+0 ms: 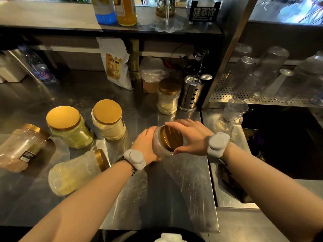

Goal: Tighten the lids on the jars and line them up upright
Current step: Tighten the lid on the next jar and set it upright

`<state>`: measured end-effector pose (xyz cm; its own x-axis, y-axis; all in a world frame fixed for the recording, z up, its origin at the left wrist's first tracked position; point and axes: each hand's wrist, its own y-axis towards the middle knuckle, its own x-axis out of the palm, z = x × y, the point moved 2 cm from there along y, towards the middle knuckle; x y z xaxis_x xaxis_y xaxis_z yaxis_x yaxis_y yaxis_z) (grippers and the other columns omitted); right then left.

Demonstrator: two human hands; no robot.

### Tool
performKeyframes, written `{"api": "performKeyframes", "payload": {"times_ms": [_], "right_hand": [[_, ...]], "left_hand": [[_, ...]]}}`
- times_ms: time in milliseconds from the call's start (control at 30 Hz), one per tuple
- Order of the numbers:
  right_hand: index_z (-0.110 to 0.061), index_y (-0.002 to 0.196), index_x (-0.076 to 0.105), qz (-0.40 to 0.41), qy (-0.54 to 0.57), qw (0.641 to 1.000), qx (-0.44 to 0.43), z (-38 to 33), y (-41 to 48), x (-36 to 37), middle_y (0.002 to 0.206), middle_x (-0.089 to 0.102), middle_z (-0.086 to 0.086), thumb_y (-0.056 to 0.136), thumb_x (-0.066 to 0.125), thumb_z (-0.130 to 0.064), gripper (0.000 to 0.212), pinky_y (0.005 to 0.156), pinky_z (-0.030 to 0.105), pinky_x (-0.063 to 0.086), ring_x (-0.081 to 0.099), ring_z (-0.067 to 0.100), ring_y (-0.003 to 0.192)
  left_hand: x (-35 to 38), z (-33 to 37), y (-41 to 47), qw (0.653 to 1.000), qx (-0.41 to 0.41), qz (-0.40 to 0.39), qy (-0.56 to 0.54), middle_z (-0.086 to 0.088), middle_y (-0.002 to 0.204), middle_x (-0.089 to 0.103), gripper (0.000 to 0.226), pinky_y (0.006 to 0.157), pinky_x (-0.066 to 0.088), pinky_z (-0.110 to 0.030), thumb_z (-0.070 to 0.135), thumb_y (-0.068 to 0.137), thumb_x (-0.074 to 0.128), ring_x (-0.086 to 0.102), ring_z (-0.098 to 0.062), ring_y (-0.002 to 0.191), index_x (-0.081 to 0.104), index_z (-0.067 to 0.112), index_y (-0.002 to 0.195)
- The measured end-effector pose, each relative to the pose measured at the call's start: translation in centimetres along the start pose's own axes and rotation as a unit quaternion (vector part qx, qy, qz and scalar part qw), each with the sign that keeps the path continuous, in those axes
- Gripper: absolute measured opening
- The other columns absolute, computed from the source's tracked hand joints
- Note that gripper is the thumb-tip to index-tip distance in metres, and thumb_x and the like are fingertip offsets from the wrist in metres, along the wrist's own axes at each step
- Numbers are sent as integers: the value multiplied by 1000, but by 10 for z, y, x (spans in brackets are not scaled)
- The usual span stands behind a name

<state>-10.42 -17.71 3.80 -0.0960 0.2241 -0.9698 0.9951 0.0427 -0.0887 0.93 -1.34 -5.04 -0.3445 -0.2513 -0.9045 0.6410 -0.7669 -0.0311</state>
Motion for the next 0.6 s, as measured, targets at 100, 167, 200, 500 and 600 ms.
{"api": "performKeyframes", "payload": {"times_ms": [100, 167, 200, 500, 600], "right_hand": [[-36, 149, 13, -9, -15, 1000, 21, 0, 1, 0, 143, 41, 0, 73, 66, -66, 98, 102, 42, 43, 44, 24, 128], [-38, 150, 8, -23, 11, 999, 28, 0, 1, 0, 146, 38, 2, 71, 67, -67, 102, 102, 43, 44, 43, 25, 129], [-41, 149, 4, -32, 37, 998, 28, 0, 0, 2, 149, 33, 2, 71, 68, -66, 104, 103, 44, 44, 41, 26, 132], [-47, 148, -1, -35, 157, 986, 48, -3, 6, 23, 154, 22, -1, 79, 60, -64, 93, 102, 31, 42, 36, 25, 137], [-47, 147, 1, -24, 148, 986, 66, -3, 9, 25, 150, 28, 0, 76, 58, -71, 94, 96, 28, 42, 40, 24, 133]], "left_hand": [[1, 3, 4, 999, -30, 4, 36, 6, 121, 57, 88, 81, 43, -21, 49, 55, 86, 59, -14, 93, 37, 35, 126], [0, 3, 4, 998, -44, 4, 48, 5, 121, 58, 87, 82, 47, -24, 48, 54, 86, 57, -14, 89, 38, 35, 125], [1, 1, 3, 999, -33, -2, 21, 4, 125, 55, 90, 86, 48, -26, 48, 54, 86, 58, -15, 99, 36, 34, 127], [-6, 2, -4, 999, -17, -11, -46, 2, 138, 45, 103, 100, 48, -34, 40, 55, 89, 50, -19, 124, 28, 28, 138], [-4, 0, -5, 998, -28, -7, -52, 2, 138, 44, 104, 98, 49, -34, 40, 55, 89, 50, -19, 123, 27, 30, 137]]}}
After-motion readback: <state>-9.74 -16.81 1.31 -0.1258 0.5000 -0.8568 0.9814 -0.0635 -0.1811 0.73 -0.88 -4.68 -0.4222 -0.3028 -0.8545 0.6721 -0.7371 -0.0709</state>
